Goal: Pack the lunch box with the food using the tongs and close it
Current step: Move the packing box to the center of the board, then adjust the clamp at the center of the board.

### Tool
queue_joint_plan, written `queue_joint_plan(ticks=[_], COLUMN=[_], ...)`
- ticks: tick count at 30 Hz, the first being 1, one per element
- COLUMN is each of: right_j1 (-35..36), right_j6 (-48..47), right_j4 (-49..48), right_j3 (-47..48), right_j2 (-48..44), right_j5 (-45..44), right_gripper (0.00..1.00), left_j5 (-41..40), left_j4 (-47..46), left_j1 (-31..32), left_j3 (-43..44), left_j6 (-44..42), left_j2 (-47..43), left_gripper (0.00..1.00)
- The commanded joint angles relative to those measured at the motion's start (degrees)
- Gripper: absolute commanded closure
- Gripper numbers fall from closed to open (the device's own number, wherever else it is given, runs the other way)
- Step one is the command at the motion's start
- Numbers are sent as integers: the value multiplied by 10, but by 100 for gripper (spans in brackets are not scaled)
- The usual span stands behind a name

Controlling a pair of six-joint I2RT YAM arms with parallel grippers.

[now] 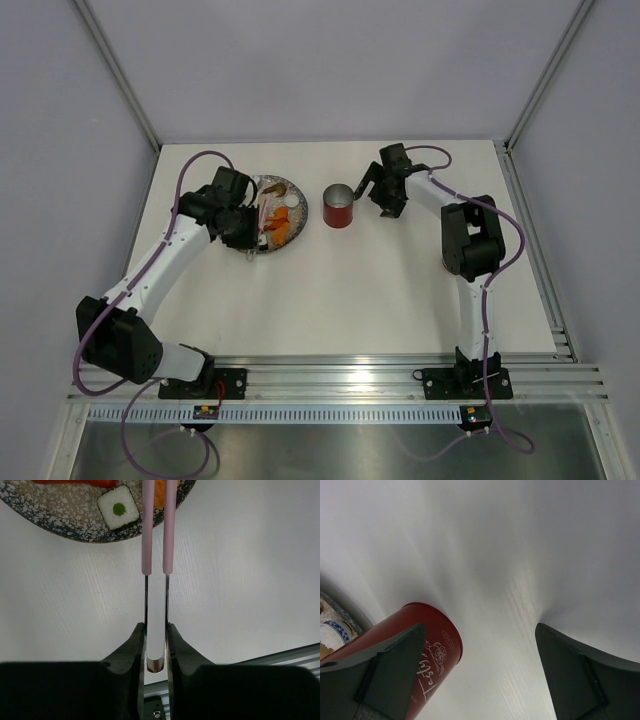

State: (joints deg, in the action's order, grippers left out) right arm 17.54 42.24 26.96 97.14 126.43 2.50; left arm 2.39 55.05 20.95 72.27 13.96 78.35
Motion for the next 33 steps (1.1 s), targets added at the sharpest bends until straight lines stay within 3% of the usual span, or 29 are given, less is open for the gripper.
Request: queue_joint_plan(ticks=[1,11,22,33], right_j1=[1,-24,-29,-30], right_j6=[-15,-28,-41,-44], right_j4=[9,22,13,25], right_j3=[2,-74,-224,-237], right_j2=[-30,-153,-320,-335], right_j5=[5,-69,-101,-103], right_gripper=[1,1,1,1], left_j5=[5,4,-20,-27], left_j4=[-23,1,-22,-35], left_j1=[2,10,122,146], left_j3=[5,24,-52,-64], left_j6=[-6,-22,21,13], left_j2=[13,54,43,70], left_gripper=[81,77,72,68])
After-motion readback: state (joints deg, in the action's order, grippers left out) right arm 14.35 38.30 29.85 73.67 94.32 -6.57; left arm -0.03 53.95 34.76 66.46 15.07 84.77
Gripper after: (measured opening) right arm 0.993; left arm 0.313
